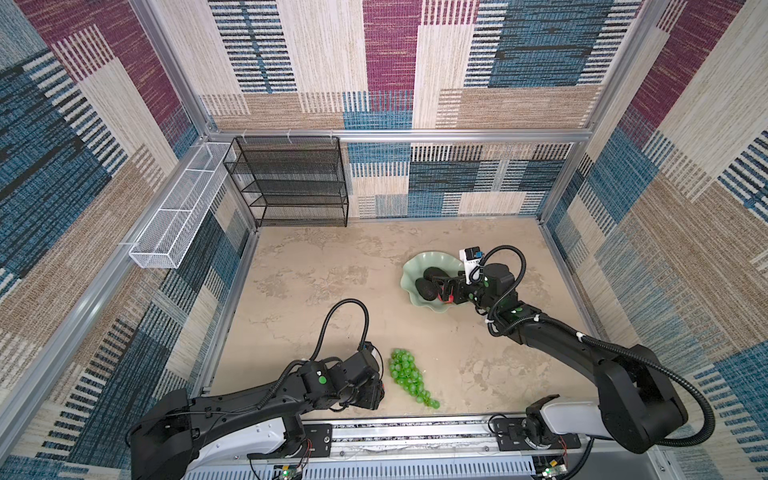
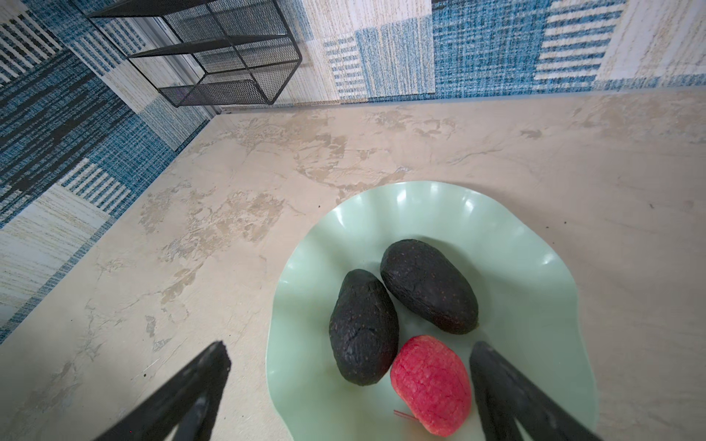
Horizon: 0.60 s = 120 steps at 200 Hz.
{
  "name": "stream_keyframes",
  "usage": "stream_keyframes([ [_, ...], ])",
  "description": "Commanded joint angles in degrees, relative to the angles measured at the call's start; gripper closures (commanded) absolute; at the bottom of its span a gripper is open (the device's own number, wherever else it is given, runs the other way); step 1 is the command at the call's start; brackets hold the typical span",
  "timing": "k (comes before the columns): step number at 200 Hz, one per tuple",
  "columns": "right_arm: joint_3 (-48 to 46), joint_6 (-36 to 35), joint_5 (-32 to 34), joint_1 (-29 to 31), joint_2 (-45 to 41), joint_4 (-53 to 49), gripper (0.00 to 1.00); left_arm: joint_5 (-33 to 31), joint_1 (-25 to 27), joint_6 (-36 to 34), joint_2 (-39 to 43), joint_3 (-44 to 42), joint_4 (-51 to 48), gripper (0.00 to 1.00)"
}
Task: Place and organize the fake fruits in the fruit bowl
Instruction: 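Carry the apple into the bowl and release it with the left gripper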
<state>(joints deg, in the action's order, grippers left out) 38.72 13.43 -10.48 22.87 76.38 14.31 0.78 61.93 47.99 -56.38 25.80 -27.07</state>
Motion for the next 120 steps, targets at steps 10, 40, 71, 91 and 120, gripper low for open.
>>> stream_keyframes([
  [10,-0.2,1.1,1.0,0.0,-0.3,2.3,0.00,-4.2,0.0,0.6,3.6,2.0,-3.0,0.42],
  [40,-1.0,2.3,1.6,0.0,-1.0,2.7,0.00,-9.5,-0.3,-4.5,6.5,6.6,-6.8,0.42],
  [71,-4.6,4.9,2.9,-0.1,-5.9,4.2,0.00,-9.9,-5.7,-15.3,1.9,15.0,-3.8,0.40],
  [91,-7.3,6.7,6.2,-0.4,-11.6,3.7,0.00,-5.4,-10.2,-21.4,-5.1,20.7,2.0,0.40],
  [120,-11.4,9.1,11.2,-1.3,-21.9,1.5,0.00,-0.1,-12.7,-28.6,-17.5,30.9,9.1,0.40],
])
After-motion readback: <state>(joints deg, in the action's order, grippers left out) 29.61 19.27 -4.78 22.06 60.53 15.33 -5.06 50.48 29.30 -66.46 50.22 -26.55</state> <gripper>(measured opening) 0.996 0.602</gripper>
